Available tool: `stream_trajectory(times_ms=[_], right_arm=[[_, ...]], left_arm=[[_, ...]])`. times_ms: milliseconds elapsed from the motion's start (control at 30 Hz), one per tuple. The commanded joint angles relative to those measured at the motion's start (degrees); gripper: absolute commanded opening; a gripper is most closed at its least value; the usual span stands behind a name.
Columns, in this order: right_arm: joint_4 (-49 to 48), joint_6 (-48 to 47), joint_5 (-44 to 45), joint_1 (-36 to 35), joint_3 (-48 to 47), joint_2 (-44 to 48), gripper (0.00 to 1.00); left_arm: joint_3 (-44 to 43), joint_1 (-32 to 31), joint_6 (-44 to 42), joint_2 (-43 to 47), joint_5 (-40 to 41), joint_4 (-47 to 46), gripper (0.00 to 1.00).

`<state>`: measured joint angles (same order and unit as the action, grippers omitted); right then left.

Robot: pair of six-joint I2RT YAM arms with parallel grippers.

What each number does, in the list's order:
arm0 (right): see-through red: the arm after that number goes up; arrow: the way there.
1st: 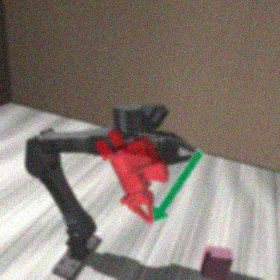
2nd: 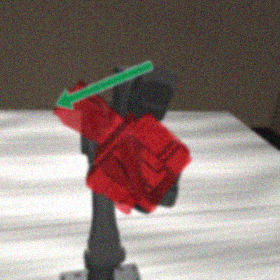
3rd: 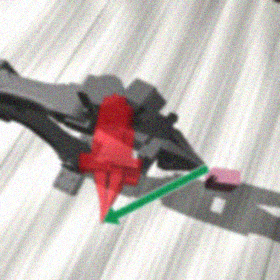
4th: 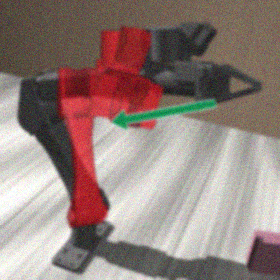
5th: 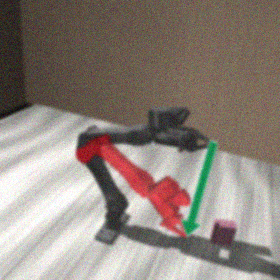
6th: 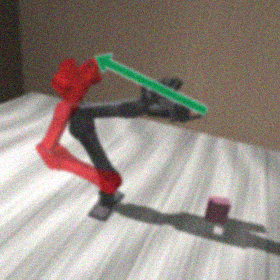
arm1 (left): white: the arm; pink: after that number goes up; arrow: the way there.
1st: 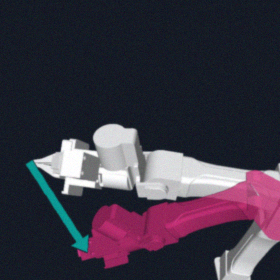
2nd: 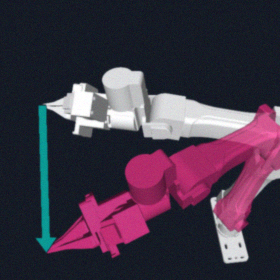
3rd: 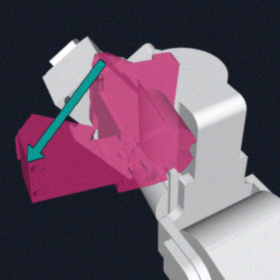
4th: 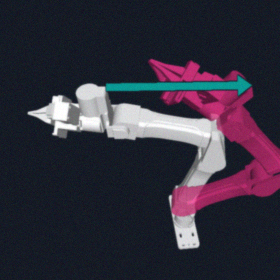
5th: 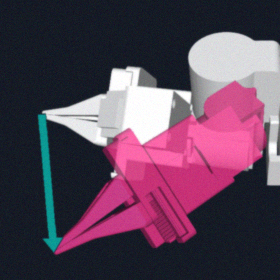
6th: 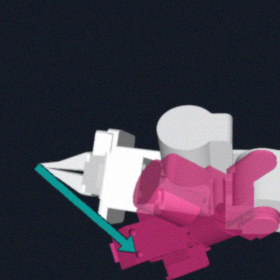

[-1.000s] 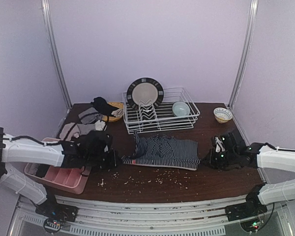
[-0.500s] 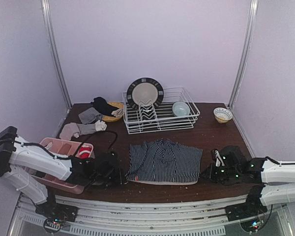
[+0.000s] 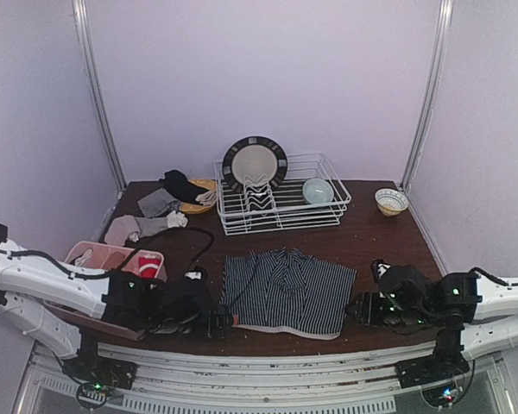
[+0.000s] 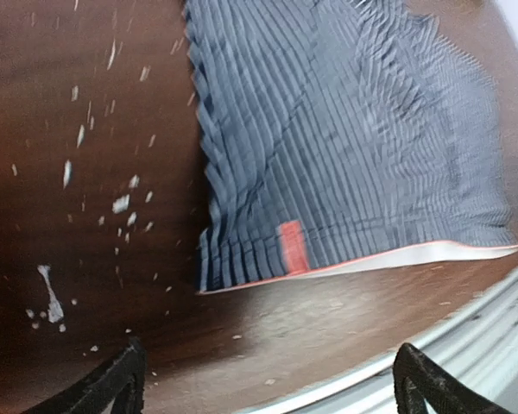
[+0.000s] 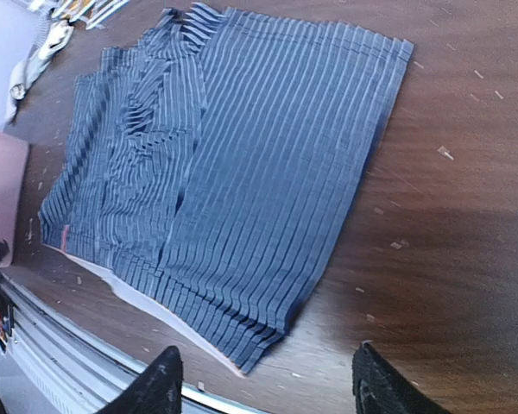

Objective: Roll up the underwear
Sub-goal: Flatten out the underwear at the center of the board, then pick up the underwear from the center of the board.

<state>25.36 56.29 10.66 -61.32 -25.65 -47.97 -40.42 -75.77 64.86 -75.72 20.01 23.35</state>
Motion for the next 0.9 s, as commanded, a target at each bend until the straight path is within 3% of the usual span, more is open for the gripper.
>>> stream_trajectory(times_ms=[0,200,433,500,633,867], right_arm=[[-9.12,-3.36,2.12,-1.18,-3.56,-10.81,0.6],[-13.16,-6.13,0.86,1.09,-9.11,-31.56,0.34],[-14.31,-3.23,0.28,3.47,-0.13,-28.93,0.23],[-13.23,-2.66,-0.58,5.45,2.15,-26.74,0.21],[-11.72,-2.46,-3.11,11.21,6.28,-20.27,0.22],[-1.59,-6.41,-1.78,18.98,5.38,-6.61,0.43]], left_arm=[[-5.6,-0.17,-8.1,6.12,4.75,5.74,0.97],[-5.67,1.45,-15.36,8.52,7.84,0.28,0.83],[-4.69,3.89,-17.88,6.06,5.68,-2.72,0.7],[-3.92,5.65,-18.85,4.92,2.95,-5.54,0.62],[-3.64,9.24,-20.82,1.45,-2.11,-10.58,0.53],[-9.37,12.22,-24.09,-8.17,-5.85,-11.56,0.5]])
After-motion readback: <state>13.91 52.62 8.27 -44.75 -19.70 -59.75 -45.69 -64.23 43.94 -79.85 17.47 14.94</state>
